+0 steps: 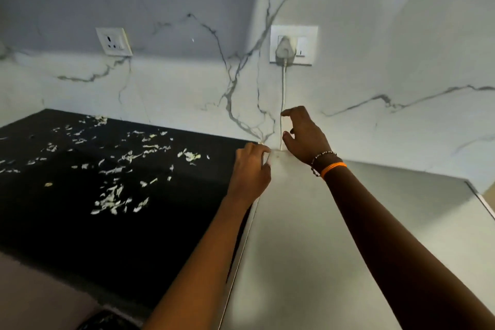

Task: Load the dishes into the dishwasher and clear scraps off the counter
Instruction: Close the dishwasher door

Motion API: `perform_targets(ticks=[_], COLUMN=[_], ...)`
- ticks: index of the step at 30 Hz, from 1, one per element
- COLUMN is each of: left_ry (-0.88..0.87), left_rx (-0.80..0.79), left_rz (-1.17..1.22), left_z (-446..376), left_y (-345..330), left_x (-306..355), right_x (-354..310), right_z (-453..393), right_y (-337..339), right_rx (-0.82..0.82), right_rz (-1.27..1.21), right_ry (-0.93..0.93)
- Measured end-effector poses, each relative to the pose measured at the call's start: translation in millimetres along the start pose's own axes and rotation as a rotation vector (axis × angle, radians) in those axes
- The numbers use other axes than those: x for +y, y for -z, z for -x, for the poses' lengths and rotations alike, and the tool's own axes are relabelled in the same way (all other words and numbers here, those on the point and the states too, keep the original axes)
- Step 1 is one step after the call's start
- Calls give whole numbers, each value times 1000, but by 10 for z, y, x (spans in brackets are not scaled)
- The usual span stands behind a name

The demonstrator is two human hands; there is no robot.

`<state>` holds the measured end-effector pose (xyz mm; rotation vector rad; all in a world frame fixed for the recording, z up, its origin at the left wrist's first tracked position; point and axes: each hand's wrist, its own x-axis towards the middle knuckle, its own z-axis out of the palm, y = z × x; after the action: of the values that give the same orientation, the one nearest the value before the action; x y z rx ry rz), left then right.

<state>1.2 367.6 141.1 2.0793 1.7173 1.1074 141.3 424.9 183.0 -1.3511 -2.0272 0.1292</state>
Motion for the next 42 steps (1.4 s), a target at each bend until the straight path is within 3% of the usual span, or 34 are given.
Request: perform_targets(ticks=[7, 12, 17, 23, 27, 37, 42], left_ry=[-24, 27, 1, 116, 94, 152, 229], left_rx=[64, 35, 43, -49, -85, -272, -296], left_rz=[91, 150, 191, 258, 220, 229, 211], left_z=[-785, -927, -740, -124, 250, 1682, 2425], left_y=[-274, -517, -660, -504, -321, 92, 430], left_x=[-94, -192, -252, -95, 81, -113, -341], right_x=[480, 833, 819, 385, 31, -607, -1027], right_z=[-1159, -1483, -1397, -227, 648, 2292, 2961], right_y=[137, -6, -98, -153, -236, -467, -613], right_rx=[9, -62, -73, -191, -298, -469, -478], right_rz=[311, 493, 373, 106, -3, -28, -22], right_ry=[-13, -43, -86, 33, -100, -194, -206])
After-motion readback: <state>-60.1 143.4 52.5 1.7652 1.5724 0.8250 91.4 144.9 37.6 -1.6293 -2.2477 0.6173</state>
